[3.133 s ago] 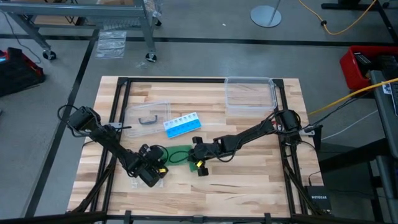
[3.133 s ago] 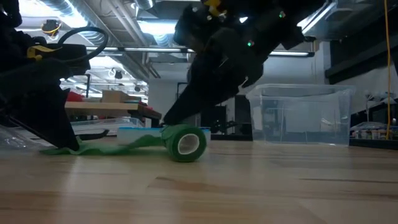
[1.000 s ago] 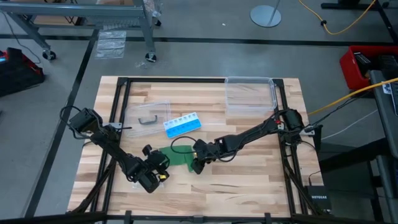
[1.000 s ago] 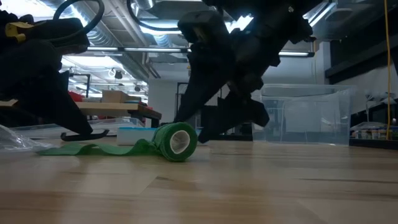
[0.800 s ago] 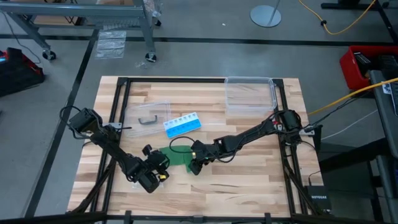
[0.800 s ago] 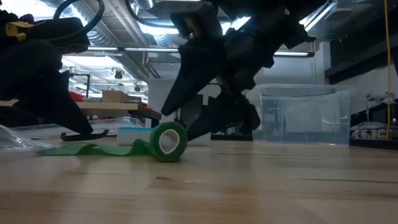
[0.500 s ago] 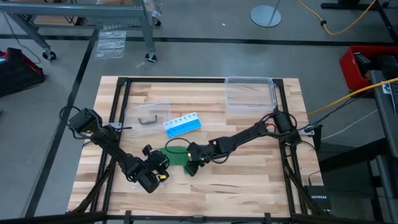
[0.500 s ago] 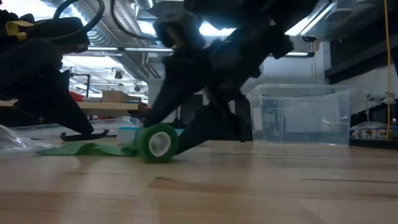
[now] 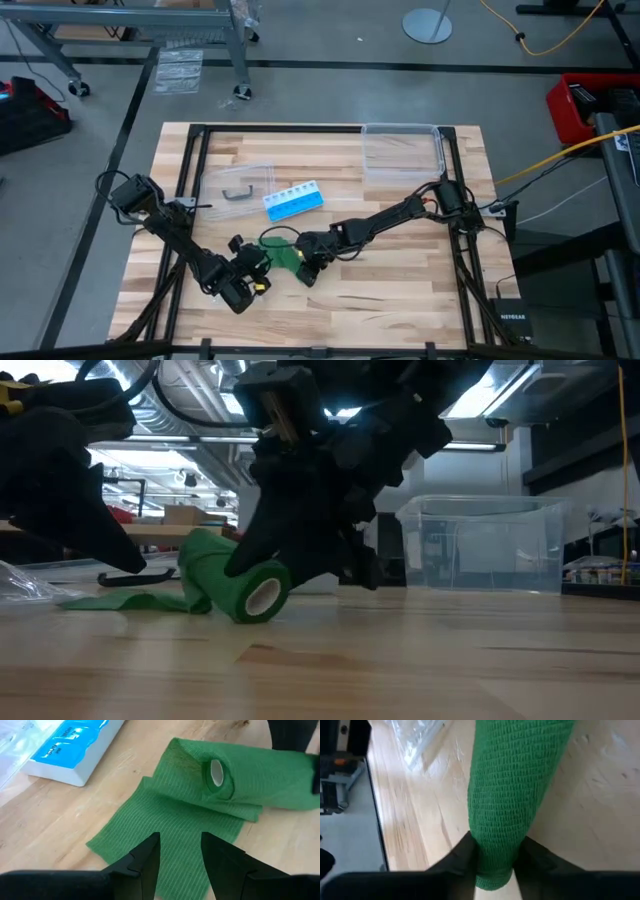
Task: Roll bandage
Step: Roll the green bandage
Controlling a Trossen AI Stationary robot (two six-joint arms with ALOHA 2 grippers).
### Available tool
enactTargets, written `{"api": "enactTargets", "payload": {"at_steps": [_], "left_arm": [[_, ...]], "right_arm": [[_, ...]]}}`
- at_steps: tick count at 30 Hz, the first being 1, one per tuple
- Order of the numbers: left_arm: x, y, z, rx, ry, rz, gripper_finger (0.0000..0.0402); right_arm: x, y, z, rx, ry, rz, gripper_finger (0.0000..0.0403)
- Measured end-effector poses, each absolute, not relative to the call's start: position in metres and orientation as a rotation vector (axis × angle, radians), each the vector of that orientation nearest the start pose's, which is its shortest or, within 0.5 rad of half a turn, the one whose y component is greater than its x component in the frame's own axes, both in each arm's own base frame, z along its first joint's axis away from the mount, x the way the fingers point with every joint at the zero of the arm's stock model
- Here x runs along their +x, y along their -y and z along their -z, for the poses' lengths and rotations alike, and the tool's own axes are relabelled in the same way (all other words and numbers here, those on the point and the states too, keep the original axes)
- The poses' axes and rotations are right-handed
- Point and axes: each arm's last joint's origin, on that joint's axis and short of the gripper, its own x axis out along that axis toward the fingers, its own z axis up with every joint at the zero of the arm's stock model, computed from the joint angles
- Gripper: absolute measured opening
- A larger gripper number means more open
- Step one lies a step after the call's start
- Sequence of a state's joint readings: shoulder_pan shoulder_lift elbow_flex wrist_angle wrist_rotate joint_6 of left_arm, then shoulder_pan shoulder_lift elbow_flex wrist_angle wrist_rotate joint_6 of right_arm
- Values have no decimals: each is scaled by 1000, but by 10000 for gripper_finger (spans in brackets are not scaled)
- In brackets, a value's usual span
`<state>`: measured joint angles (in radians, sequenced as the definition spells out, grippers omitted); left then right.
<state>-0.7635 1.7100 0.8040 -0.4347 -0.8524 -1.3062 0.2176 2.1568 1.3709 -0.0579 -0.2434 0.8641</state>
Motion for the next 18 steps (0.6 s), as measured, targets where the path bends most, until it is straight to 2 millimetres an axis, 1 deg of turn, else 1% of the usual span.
{"api": "enactTargets", "payload": {"at_steps": [2,7,14,18], "left_arm": [[213,175,-125,-245,-660,-595,136],[213,175,-125,-241,-647,-600,136],[214,174,-125,-223,-634,-605,136],[217,170,-125,-218,-636,-619,136]], "right_arm": [[432,-101,-121,789,-995,-29,77],[431,-93,-119,735,-1015,3,74],[426,-72,-113,621,-1069,111,62],[423,-63,-111,558,-1098,139,61]]}}
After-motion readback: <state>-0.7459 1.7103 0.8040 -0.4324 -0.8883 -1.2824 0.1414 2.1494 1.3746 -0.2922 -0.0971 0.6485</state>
